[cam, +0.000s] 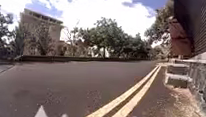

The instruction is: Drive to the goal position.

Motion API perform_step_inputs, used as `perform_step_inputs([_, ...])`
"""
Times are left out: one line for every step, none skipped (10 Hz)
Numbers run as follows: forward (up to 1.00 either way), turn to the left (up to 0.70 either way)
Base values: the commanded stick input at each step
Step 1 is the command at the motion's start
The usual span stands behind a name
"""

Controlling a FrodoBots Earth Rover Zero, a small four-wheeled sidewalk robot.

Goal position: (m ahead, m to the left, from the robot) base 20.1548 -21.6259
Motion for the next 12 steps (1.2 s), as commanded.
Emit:
perform_step_inputs([0.0, 0.0])
perform_step_inputs([0.0, 0.0])
perform_step_inputs([0.0, 0.0])
perform_step_inputs([0.27, 0.0])
perform_step_inputs([0.7, 0.0])
perform_step_inputs([0.7, 0.0])
perform_step_inputs([0.7, 0.0])
perform_step_inputs([0.7, 0.0])
perform_step_inputs([0.7, 0.0])
perform_step_inputs([0.7, 0.0])
perform_step_inputs([0.7, 0.0])
perform_step_inputs([0.7, 0.0])
